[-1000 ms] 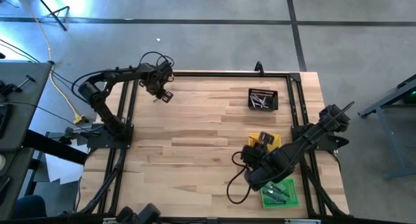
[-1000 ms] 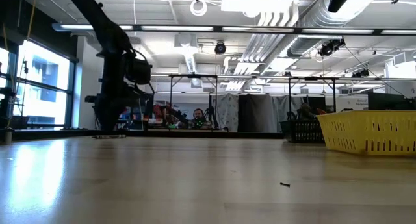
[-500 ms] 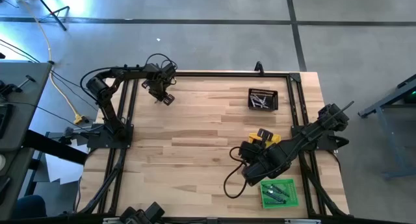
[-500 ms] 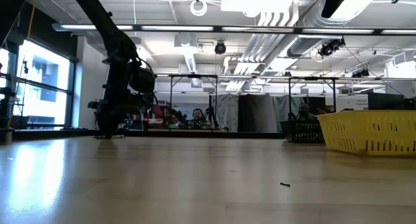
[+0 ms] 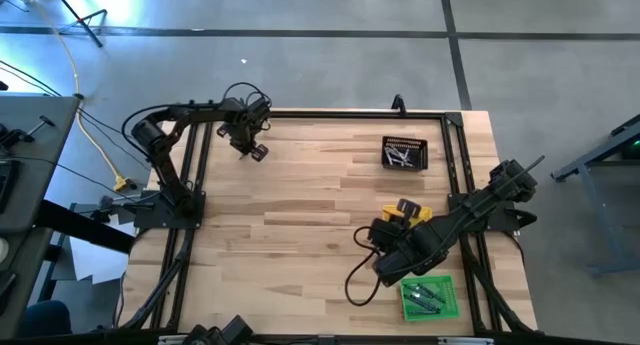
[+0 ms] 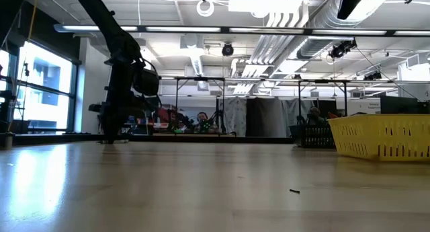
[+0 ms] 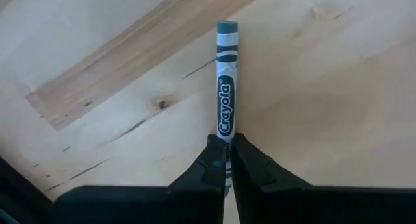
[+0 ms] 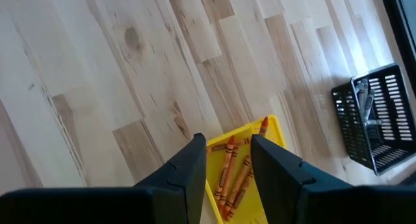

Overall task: Sort crayons
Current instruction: Put the gray crayon into the black basket

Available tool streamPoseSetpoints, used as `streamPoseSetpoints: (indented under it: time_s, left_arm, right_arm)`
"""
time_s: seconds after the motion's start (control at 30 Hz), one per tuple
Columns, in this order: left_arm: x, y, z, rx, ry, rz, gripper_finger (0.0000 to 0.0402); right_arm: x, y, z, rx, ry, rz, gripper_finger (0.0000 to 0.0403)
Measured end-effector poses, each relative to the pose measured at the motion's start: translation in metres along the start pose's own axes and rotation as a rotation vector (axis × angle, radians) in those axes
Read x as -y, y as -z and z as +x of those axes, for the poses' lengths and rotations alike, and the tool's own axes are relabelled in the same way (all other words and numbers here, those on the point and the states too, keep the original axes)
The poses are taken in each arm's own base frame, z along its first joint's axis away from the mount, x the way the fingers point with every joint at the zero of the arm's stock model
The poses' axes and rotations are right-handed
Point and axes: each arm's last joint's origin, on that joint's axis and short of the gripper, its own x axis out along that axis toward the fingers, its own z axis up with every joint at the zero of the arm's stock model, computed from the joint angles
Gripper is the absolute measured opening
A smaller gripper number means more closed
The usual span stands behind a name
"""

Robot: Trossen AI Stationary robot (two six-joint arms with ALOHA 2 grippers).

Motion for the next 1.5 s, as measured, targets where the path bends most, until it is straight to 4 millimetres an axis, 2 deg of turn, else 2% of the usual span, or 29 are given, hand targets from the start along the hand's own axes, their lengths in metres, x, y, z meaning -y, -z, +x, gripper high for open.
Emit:
streamPoseSetpoints:
  time_s: [0.13,0.3,0.5,0.7,0.87,1.0,1.13,1.33,1.5]
  left_arm:
    - [0.009,0.011,-0.009,-0.029,0.077,0.052,0.0002]
    - [0.02,0.019,-0.039,0.097,0.178,0.097,0.0001]
    - [0.048,0.036,-0.088,0.375,0.326,0.204,0.0001]
    - [0.081,0.057,-0.14,0.732,0.496,0.321,0.0001]
    - [0.104,0.077,-0.17,0.937,0.611,0.427,0.0001]
    - [0.124,0.089,-0.181,1.018,0.679,0.499,0.0001]
    - [0.142,0.101,-0.185,1.061,0.706,0.548,0.0001]
    - [0.159,0.119,-0.185,1.144,0.589,0.468,0.0001]
    - [0.174,0.133,-0.177,1.143,0.591,0.431,0.0]
  right_arm:
    - [0.004,0.003,0.0,-0.039,0.03,-0.014,0.0114]
    - [0.01,0.007,-0.001,-0.081,0.09,-0.003,0.0114]
    - [0.016,0.004,-0.004,-0.032,0.106,-0.021,0.0114]
    - [0.034,-0.004,-0.009,0.083,0.167,-0.003,0.0114]
    - [0.05,-0.002,-0.003,0.12,0.24,-0.007,0.0114]
    - [0.068,0.012,0.016,0.121,0.315,0.046,0.0114]
    - [0.084,0.029,0.038,0.202,0.319,0.197,0.0114]
    - [0.094,0.043,0.058,0.546,0.164,0.395,0.0114]
    - [0.096,0.051,0.074,0.812,-0.014,0.501,0.0114]
